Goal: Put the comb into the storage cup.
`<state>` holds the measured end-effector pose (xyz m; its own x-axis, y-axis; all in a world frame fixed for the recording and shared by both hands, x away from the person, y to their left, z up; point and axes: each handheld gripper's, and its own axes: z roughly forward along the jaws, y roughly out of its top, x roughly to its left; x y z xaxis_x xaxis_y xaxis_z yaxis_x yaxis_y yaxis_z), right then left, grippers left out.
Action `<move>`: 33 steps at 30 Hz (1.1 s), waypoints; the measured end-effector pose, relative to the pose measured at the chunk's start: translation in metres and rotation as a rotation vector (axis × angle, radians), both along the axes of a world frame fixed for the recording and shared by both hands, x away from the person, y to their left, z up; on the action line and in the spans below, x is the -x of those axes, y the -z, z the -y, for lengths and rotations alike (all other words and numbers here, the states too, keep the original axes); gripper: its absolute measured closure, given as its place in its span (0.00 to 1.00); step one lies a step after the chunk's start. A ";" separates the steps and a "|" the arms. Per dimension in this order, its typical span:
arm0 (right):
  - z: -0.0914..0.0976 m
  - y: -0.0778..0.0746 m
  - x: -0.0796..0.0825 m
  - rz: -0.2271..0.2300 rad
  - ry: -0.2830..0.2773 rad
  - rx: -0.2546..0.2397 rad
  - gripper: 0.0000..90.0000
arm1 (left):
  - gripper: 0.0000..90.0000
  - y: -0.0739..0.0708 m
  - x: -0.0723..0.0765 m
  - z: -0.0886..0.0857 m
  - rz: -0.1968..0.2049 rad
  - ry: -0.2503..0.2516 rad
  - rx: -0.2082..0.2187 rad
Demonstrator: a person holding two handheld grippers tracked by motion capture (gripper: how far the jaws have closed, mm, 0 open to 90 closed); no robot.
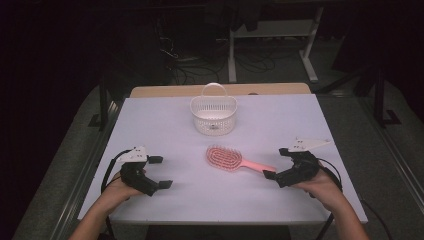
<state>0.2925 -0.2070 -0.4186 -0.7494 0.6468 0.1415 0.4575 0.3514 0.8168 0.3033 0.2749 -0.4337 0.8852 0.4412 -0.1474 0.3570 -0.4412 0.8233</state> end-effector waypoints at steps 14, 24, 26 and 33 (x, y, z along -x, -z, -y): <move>-0.002 -0.016 -0.007 0.011 0.013 -0.001 0.00 | 0.00 0.000 -0.001 0.000 -0.005 -0.003 0.005; -0.007 -0.027 -0.014 0.024 0.001 0.001 0.00 | 0.00 0.000 0.000 0.000 -0.007 -0.008 0.013; -0.009 -0.029 -0.017 0.027 -0.003 0.003 0.00 | 0.00 0.000 0.000 0.000 -0.006 -0.006 0.011; -0.016 -0.035 -0.025 0.029 -0.013 -0.002 0.00 | 0.00 0.000 -0.001 0.001 -0.010 -0.004 0.013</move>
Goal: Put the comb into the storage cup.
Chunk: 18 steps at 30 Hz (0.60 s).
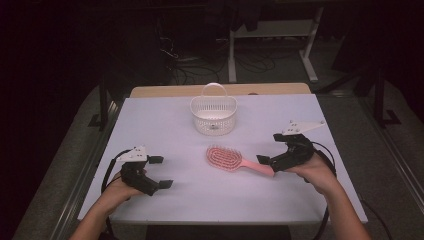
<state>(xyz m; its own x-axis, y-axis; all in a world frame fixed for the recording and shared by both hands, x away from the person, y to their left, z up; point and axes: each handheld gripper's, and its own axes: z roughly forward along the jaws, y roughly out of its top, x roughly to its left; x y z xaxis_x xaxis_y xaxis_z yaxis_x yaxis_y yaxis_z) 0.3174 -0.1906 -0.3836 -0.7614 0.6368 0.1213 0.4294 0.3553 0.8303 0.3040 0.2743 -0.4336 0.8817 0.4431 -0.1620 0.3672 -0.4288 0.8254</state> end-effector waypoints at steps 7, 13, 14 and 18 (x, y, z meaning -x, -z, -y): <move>-0.004 -0.004 -0.004 0.008 -0.007 -0.005 0.00 | 0.00 0.000 0.000 0.000 0.000 -0.002 0.005; -0.008 -0.009 -0.010 0.004 -0.018 -0.009 0.00 | 0.00 -0.001 0.000 -0.001 0.000 -0.004 0.010; -0.009 -0.009 -0.011 0.005 -0.019 -0.008 0.00 | 0.00 -0.001 0.000 -0.001 -0.003 -0.005 0.010; -0.011 -0.012 -0.015 0.012 -0.024 -0.012 0.00 | 0.00 -0.001 -0.001 -0.001 0.000 -0.003 0.009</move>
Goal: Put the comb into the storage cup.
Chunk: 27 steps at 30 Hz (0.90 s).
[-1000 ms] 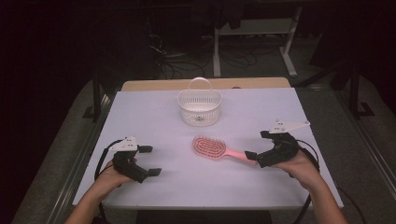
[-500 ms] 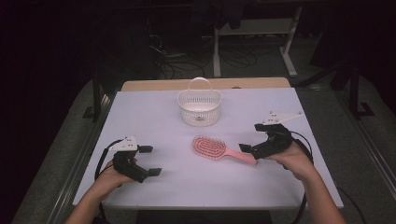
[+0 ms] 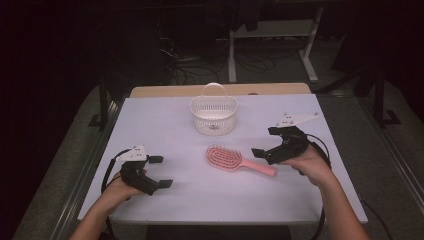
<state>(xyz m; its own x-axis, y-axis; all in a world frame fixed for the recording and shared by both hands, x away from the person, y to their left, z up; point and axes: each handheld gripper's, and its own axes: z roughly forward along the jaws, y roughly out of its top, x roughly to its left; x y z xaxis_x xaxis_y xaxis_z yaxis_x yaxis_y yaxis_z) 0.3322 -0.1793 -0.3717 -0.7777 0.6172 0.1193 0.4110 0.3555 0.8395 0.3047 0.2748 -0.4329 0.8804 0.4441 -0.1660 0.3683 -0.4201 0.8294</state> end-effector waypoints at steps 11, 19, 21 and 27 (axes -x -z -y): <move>-0.005 -0.005 -0.012 -0.004 -0.002 -0.002 0.00 | 0.00 -0.001 0.001 -0.001 0.002 -0.002 -0.003; -0.010 -0.010 -0.022 0.010 0.000 0.005 0.00 | 0.00 -0.001 0.002 0.000 0.002 -0.002 -0.005; -0.011 -0.011 -0.024 0.012 -0.005 0.005 0.00 | 0.00 -0.001 0.002 -0.001 0.000 -0.005 -0.002; -0.013 -0.014 -0.030 0.017 -0.015 0.005 0.00 | 0.00 0.000 0.001 -0.001 0.002 -0.007 -0.007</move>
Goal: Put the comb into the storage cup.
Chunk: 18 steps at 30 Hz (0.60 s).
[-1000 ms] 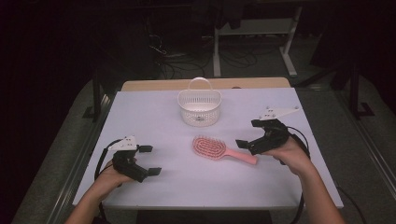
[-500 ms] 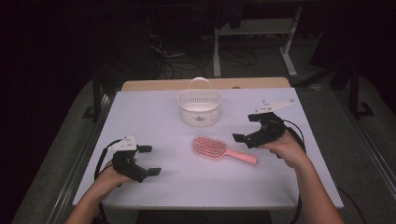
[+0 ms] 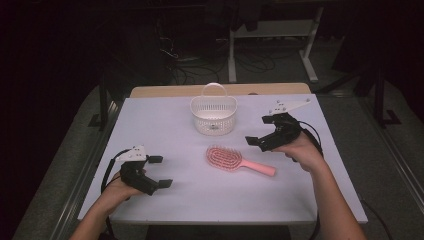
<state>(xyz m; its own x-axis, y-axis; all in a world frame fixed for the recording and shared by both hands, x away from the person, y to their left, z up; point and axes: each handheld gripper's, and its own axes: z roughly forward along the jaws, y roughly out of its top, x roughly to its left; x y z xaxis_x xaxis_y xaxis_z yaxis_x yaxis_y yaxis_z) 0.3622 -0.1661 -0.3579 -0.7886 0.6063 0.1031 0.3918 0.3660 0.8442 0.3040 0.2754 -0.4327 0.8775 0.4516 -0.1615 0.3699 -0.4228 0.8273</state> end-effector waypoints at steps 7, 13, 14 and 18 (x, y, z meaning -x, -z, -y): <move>-0.002 -0.006 -0.007 0.003 -0.009 0.002 0.00 | 0.00 0.000 -0.001 0.002 0.003 0.005 -0.005; -0.004 -0.005 -0.010 -0.010 -0.040 0.037 0.00 | 0.00 0.000 0.000 0.001 0.008 0.006 -0.005; -0.005 -0.005 -0.010 -0.014 -0.041 0.048 0.00 | 0.00 0.000 0.000 0.001 0.008 0.006 -0.004; -0.007 -0.003 -0.009 -0.024 -0.056 0.073 0.00 | 0.00 -0.001 0.000 0.001 0.007 0.006 -0.004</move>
<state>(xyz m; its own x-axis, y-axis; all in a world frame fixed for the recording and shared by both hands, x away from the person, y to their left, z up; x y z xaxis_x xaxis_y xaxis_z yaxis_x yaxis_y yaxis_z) 0.3712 -0.1594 -0.3545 -0.8195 0.5675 0.0794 0.3883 0.4481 0.8052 0.3036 0.2749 -0.4321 0.8812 0.4473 -0.1530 0.3613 -0.4286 0.8281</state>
